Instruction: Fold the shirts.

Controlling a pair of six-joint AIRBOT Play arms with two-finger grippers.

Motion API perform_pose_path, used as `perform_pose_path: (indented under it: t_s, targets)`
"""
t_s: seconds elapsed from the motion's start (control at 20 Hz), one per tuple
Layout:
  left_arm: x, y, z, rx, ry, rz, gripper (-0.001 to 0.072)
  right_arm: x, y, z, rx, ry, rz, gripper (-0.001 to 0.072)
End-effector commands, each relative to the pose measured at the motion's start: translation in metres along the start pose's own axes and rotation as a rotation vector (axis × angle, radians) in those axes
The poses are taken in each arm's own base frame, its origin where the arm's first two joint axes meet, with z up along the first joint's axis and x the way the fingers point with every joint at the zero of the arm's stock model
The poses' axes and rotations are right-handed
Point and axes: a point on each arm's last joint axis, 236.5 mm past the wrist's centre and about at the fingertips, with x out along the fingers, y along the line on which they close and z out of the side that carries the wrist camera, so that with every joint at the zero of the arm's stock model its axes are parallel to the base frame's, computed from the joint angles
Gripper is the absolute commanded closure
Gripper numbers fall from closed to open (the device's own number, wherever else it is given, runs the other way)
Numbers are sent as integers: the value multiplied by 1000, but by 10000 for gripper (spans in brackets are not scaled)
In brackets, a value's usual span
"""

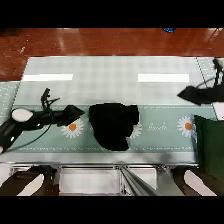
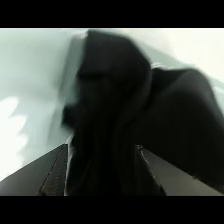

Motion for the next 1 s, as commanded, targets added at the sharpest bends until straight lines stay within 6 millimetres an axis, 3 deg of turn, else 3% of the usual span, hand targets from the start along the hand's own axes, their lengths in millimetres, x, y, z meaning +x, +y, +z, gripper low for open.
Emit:
perform_pose_path:
  t_s: [0.0,0.25,0.4,0.6,0.65,0.7,0.75,0.95]
  targets:
    - [36,3,25,-23,93,-58,202,22,-17,-45,91,72,32,303]
    - [68,30,25,-49,299,38,202,28,-13,-60,108,112,55,303]
    - [80,26,28,-50,305,44,203,28,-13,-60,110,111,57,304]
    - [98,9,12,12,351,44,204,28,-7,-56,126,98,82,304]
    - [102,3,8,32,367,40,261,28,-4,-56,124,100,91,304]
    - [105,-2,7,49,376,34,510,30,1,-59,107,110,95,304]
    - [105,-6,8,68,380,25,683,35,10,-63,82,132,104,304]
    - [97,-14,9,91,406,-2,686,74,66,-97,12,280,199,304]
